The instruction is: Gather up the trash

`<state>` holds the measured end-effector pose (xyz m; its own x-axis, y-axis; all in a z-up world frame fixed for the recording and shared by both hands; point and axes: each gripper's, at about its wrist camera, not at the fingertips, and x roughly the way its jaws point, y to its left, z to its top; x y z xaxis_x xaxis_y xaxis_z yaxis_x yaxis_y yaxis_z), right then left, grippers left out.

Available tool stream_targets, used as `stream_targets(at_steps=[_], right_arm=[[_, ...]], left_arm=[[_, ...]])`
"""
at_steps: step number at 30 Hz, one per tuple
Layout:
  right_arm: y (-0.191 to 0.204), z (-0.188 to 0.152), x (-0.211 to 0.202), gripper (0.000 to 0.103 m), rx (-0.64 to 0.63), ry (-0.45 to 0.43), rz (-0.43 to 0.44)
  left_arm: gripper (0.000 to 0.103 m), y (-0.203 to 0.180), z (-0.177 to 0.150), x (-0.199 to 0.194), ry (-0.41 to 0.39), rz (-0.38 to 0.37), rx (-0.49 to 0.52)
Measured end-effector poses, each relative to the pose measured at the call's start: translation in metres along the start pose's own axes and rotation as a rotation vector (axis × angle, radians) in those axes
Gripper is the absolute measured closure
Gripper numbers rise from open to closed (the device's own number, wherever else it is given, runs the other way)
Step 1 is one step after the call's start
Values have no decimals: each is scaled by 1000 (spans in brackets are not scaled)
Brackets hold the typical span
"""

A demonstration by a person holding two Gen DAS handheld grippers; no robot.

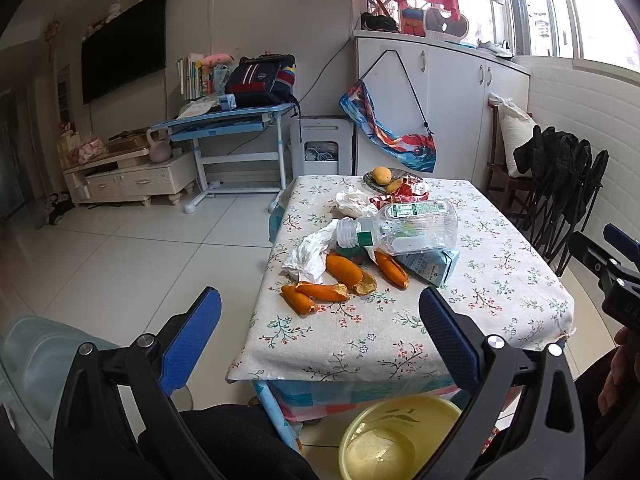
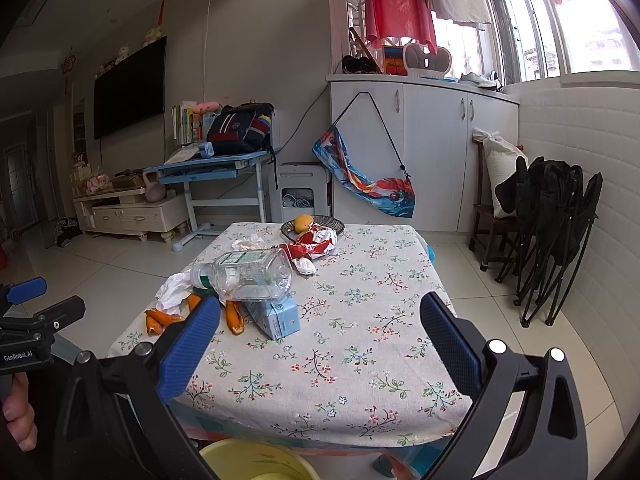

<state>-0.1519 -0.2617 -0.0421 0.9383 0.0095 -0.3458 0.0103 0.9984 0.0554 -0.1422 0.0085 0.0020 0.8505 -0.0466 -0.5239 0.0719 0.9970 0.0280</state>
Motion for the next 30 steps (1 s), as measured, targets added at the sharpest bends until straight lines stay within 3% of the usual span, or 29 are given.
stream_targets(at_steps=[24, 30], right_arm=[[1, -1, 1, 7, -2, 8, 4], [0, -2, 0, 7, 24, 20, 34]], left_arm=[[7, 0, -1, 0, -1, 0, 1], [7, 25, -1, -2, 2, 16, -54]])
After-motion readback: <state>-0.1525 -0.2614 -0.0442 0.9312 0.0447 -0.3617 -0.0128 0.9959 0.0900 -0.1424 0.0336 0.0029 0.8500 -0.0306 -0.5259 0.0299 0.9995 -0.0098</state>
